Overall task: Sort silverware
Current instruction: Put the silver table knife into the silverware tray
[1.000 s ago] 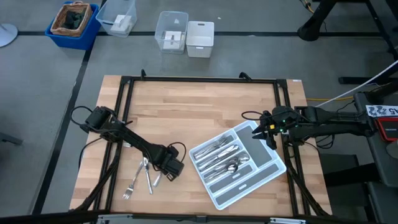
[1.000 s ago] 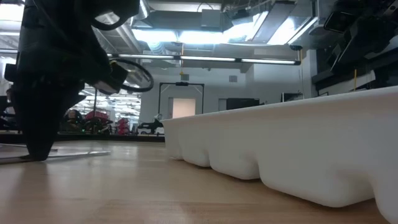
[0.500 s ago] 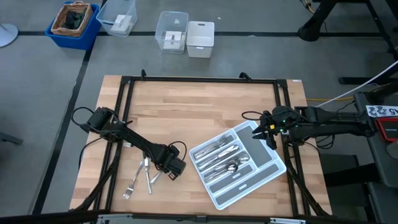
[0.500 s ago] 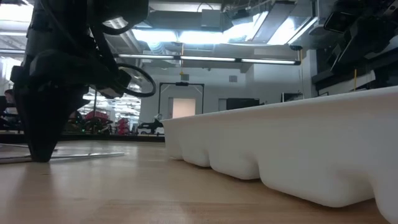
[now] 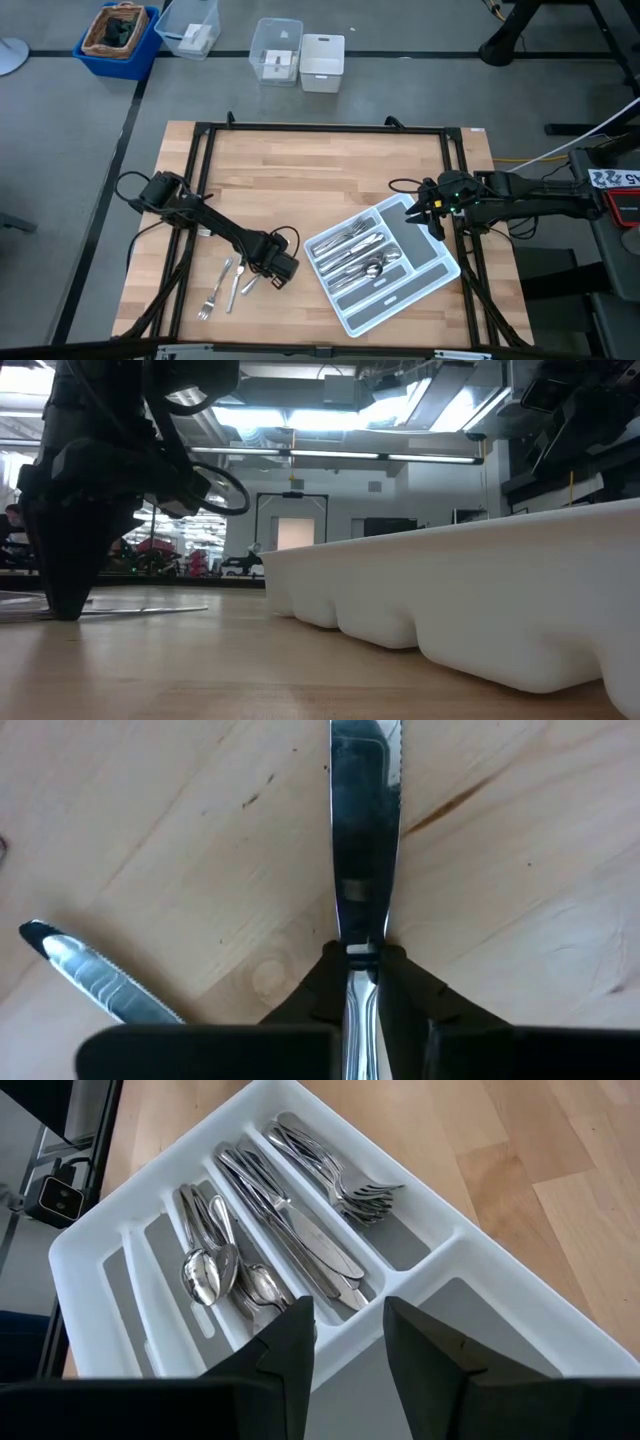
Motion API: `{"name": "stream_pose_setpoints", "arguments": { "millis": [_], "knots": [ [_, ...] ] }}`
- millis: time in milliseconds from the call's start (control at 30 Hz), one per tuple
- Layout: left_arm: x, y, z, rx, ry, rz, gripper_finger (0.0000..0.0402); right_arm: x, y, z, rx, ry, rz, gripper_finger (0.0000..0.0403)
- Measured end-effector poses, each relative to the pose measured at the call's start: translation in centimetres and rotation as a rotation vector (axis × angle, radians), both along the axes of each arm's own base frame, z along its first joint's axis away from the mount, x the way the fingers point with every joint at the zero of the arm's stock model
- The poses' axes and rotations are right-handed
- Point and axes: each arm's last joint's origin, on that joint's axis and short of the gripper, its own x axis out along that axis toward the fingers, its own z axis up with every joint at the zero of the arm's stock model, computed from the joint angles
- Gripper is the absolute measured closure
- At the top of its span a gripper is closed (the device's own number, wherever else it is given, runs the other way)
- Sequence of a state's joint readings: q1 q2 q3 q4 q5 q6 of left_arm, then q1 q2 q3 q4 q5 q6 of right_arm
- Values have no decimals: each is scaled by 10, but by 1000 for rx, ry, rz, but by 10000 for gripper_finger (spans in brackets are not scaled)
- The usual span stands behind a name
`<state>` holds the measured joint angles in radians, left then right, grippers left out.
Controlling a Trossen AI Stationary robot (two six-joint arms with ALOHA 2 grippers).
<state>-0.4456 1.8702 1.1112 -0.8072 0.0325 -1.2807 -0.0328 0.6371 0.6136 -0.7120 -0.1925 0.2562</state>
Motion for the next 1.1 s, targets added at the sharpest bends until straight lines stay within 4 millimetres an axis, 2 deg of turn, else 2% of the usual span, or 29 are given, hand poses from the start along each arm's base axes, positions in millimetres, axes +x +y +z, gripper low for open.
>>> {"name": "stream_pose_setpoints", "arguments": {
  "millis": [300, 567, 833, 1100],
  "knots": [
    [5, 5, 13, -18, -86, 22, 376, 0, 0, 0, -1, 0, 0, 278],
    [6, 6, 13, -8, -97, 19, 400, 0, 0, 0, 0, 0, 0, 278],
    [6, 6, 14, -4, -103, -31, 370, 0, 0, 0, 0, 0, 1, 278],
    [7, 5, 14, -4, -117, -86, 295, 0, 0, 0, 0, 0, 1, 278]
  ]
}}
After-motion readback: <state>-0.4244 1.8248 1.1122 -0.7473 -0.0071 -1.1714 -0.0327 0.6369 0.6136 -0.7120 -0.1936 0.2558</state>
